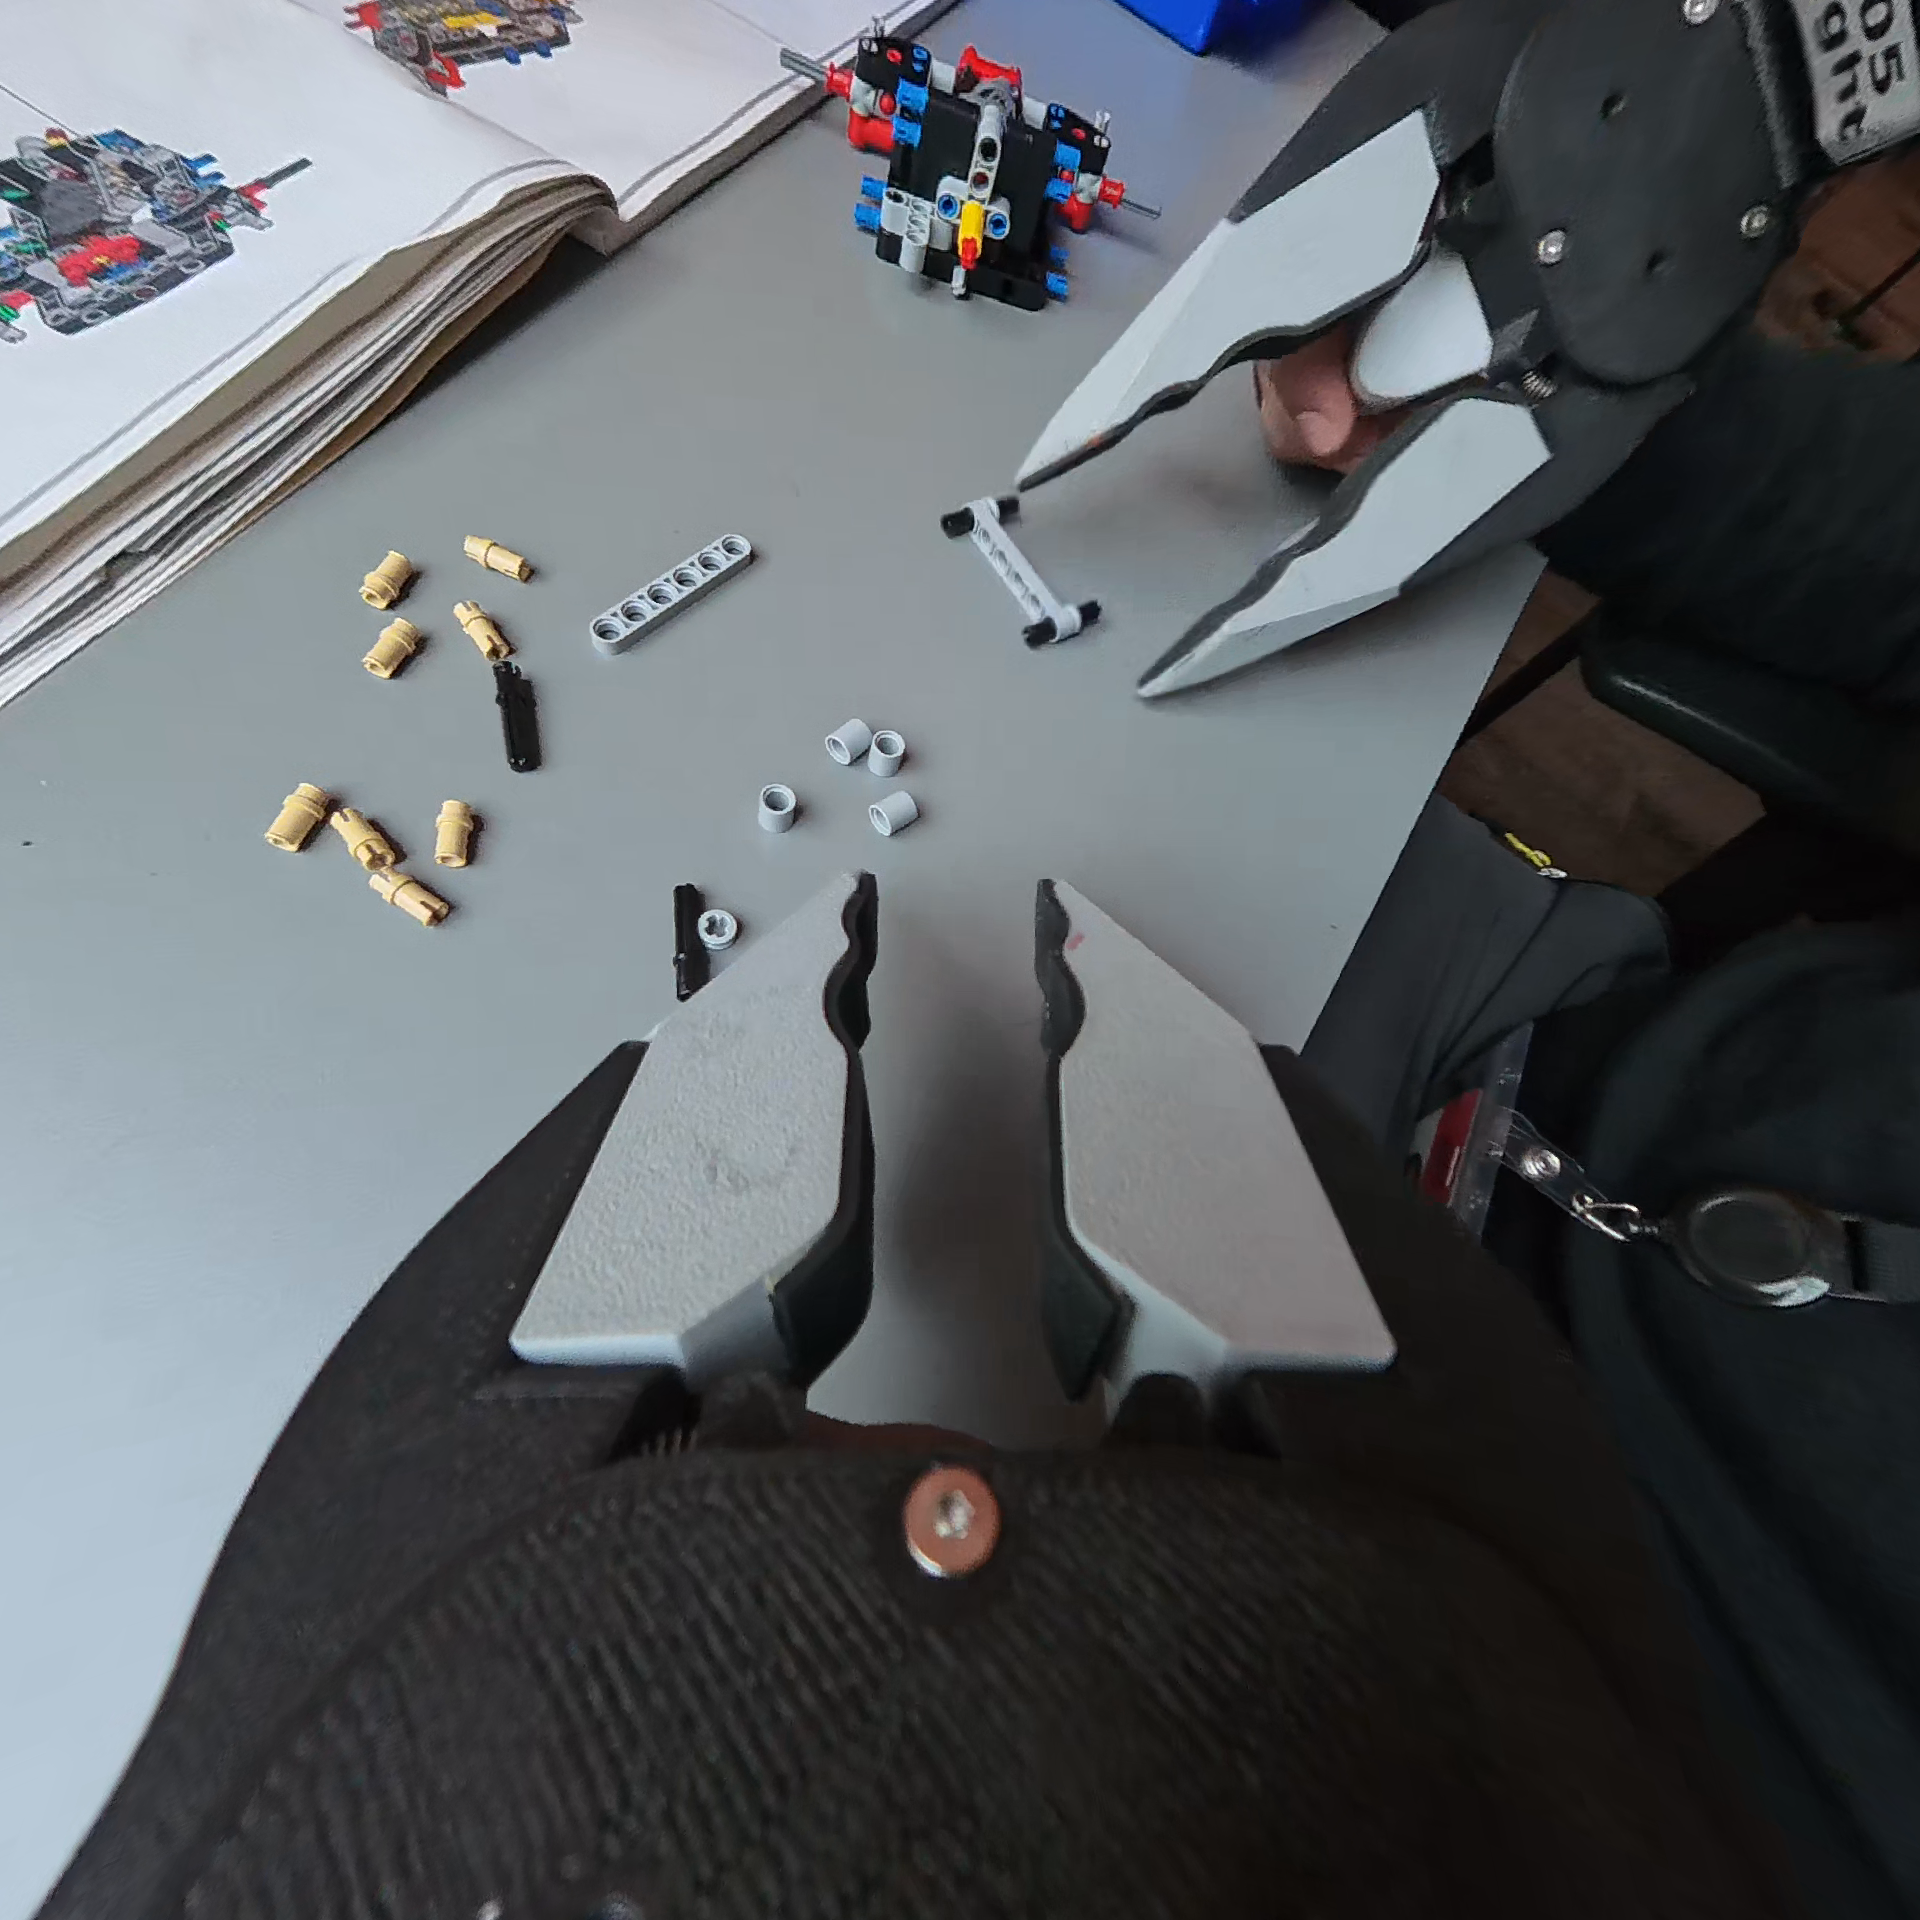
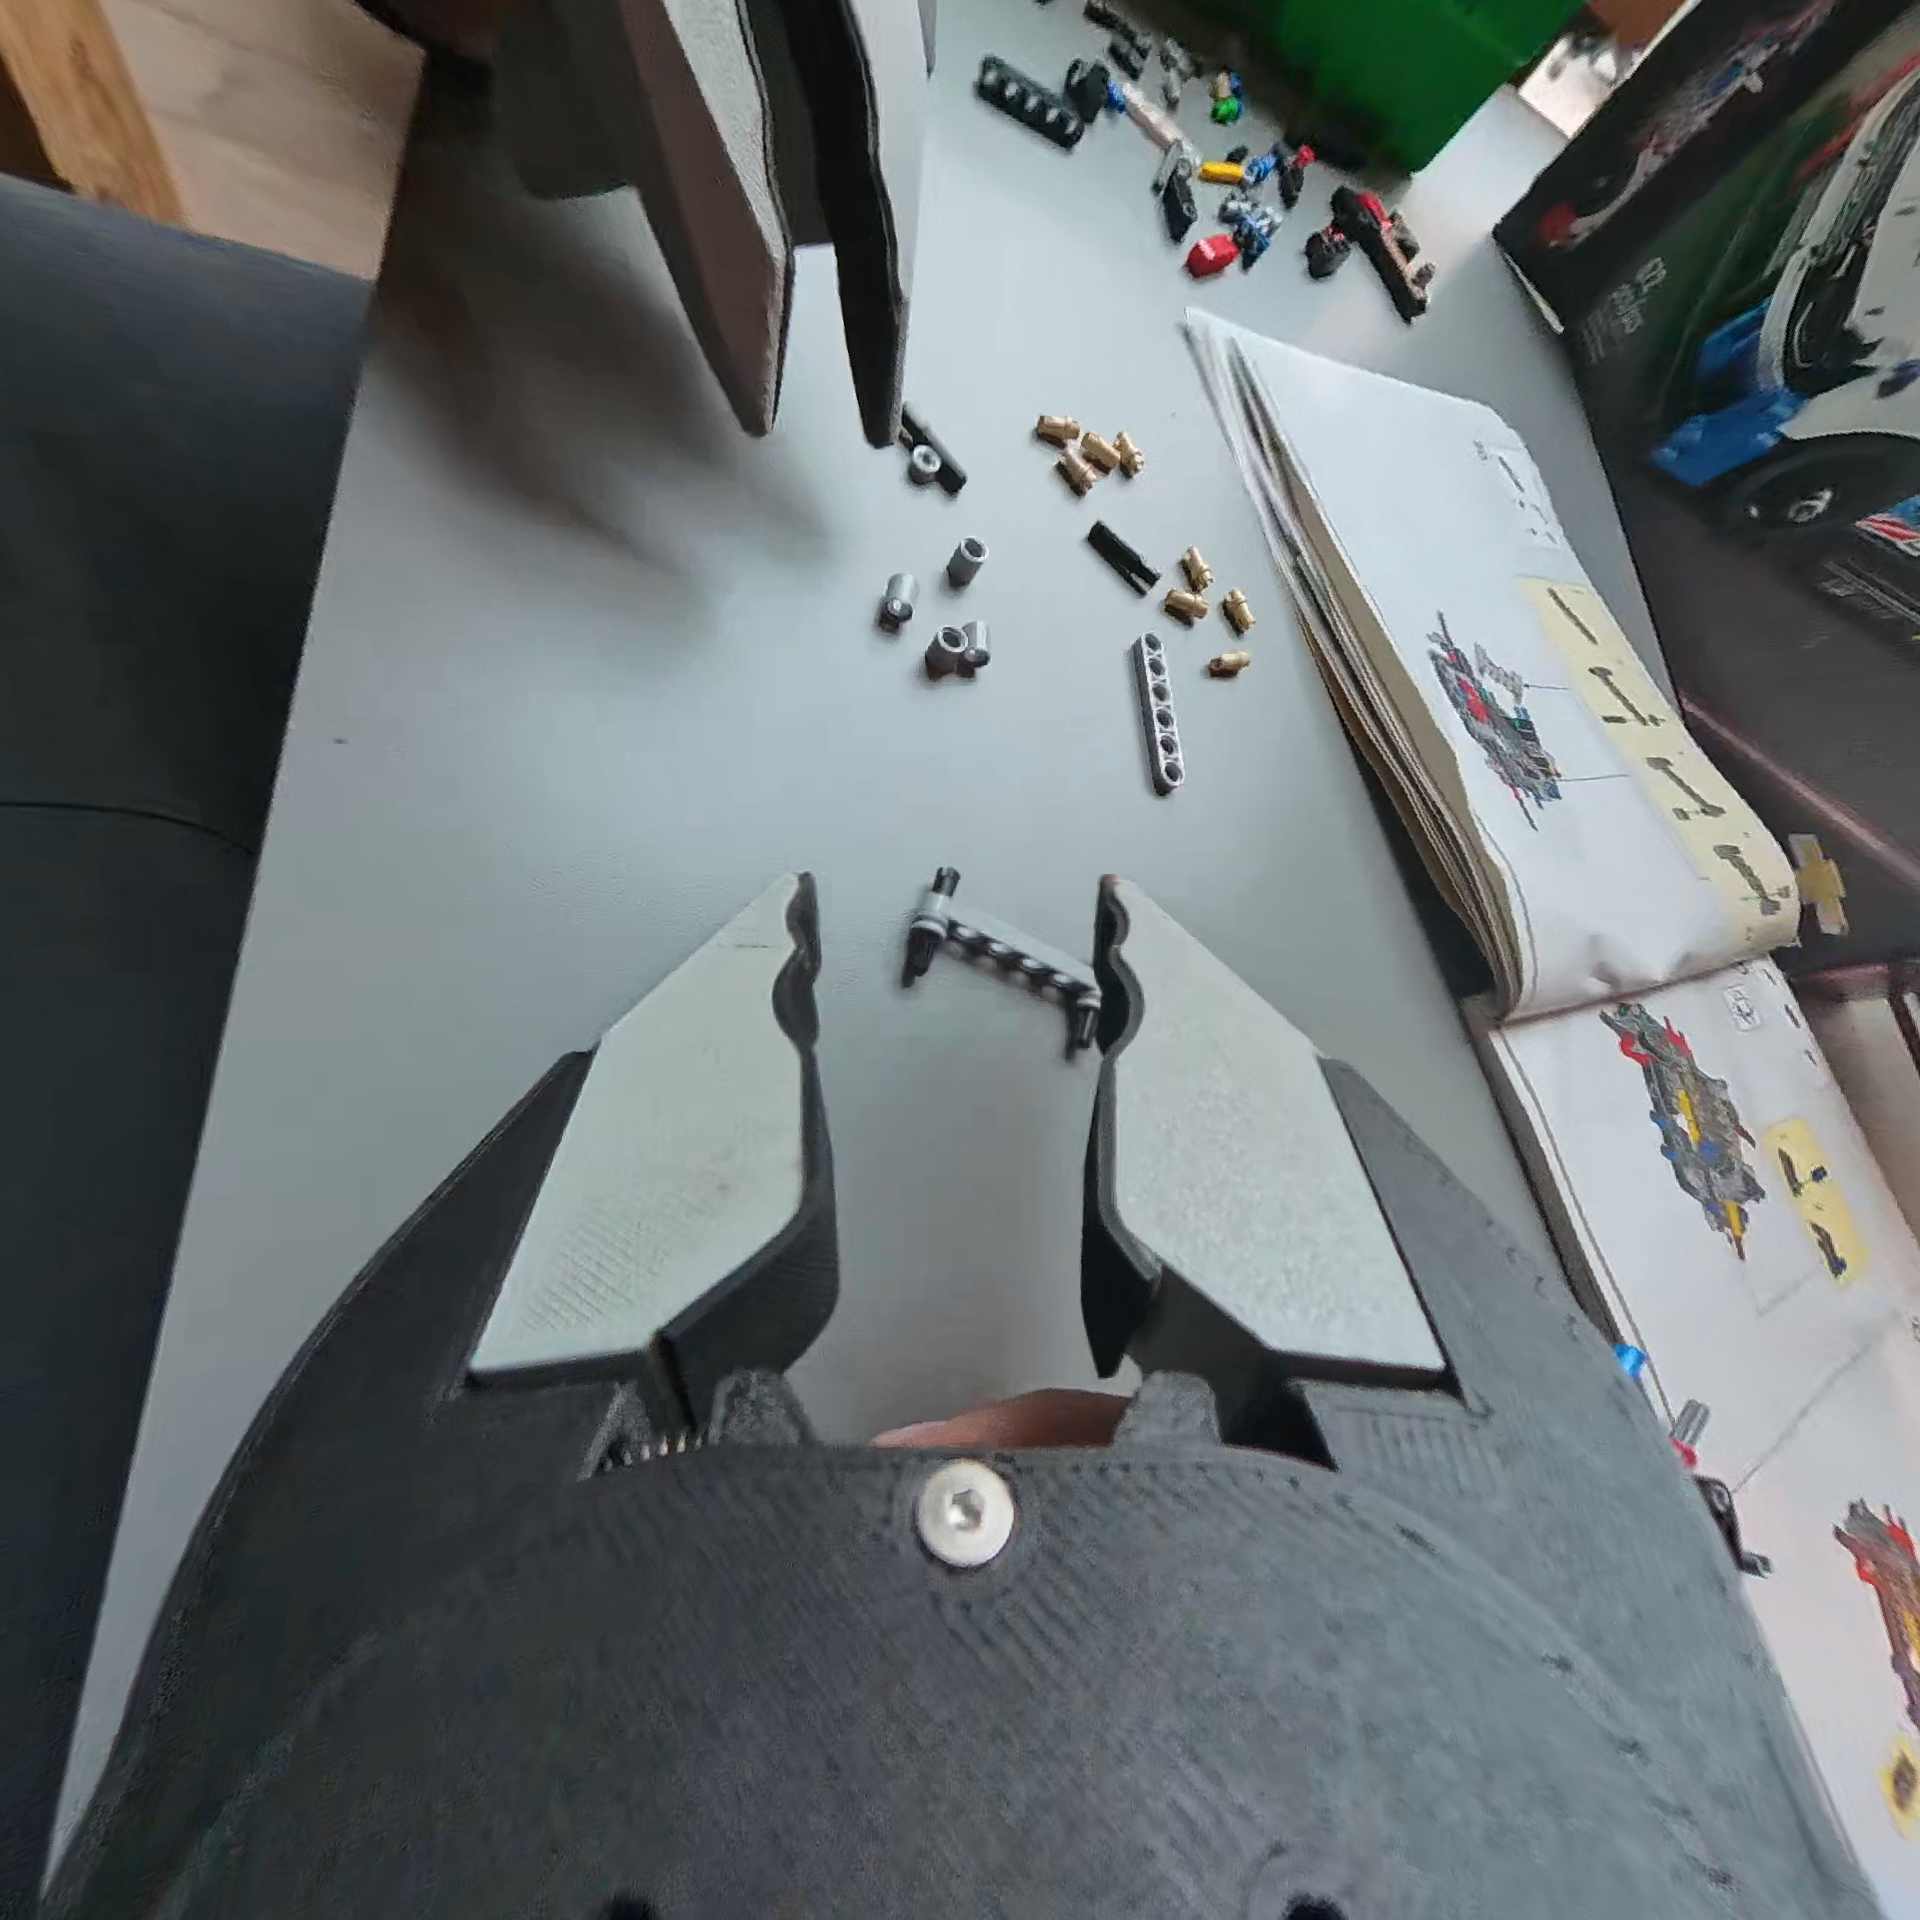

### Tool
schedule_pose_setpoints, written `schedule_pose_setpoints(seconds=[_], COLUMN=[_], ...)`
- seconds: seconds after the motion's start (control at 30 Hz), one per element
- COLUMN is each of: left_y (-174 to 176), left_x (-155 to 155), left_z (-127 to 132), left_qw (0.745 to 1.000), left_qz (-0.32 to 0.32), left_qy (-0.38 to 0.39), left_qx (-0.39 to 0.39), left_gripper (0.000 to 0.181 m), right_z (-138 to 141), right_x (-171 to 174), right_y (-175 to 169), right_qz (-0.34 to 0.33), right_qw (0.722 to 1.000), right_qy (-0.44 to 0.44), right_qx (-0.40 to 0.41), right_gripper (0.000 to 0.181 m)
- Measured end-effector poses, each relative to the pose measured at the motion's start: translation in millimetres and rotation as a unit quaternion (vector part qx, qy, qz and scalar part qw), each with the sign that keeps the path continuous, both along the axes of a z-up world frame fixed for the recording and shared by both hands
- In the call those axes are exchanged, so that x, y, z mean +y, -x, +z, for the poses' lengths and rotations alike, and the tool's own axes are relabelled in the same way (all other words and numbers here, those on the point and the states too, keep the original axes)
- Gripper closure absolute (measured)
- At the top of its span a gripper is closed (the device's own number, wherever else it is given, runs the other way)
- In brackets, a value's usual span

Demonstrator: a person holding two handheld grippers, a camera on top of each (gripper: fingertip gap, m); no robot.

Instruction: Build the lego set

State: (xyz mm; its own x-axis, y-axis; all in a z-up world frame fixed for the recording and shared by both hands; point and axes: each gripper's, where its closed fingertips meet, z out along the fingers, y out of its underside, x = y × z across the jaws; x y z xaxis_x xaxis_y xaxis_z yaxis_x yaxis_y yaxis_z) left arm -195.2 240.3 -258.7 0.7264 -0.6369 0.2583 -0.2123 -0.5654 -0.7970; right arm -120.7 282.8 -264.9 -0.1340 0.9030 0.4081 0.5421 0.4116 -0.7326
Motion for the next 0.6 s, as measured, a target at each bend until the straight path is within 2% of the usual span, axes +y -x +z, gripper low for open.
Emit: schedule_pose_setpoints(seconds=[0.17,0.27,0.37,0.6], left_y=[4.0,5.7,5.7,2.8], left_x=[2.3,3.3,3.5,2.8], left_z=[7.2,9.1,8.3,7.1], left_qw=[0.999,0.999,0.999,0.999], left_qz=[0.013,0.019,0.019,0.017], left_qy=[-0.003,-0.004,-0.002,-0.007], left_qx=[-0.034,-0.044,-0.043,-0.032], left_gripper=[0.157,0.158,0.157,0.158], right_z=[35.4,47.7,50.8,48.2], right_x=[24.8,39.4,44.1,41.0], right_y=[-9.9,-17.5,-19.1,-16.6], right_qz=[-0.055,-0.084,-0.091,-0.089], right_qw=[0.990,0.980,0.975,0.980], right_qy=[0.070,0.097,0.117,0.087], right_qx=[0.111,0.153,0.165,0.155], right_gripper=[0.134,0.135,0.135,0.137])
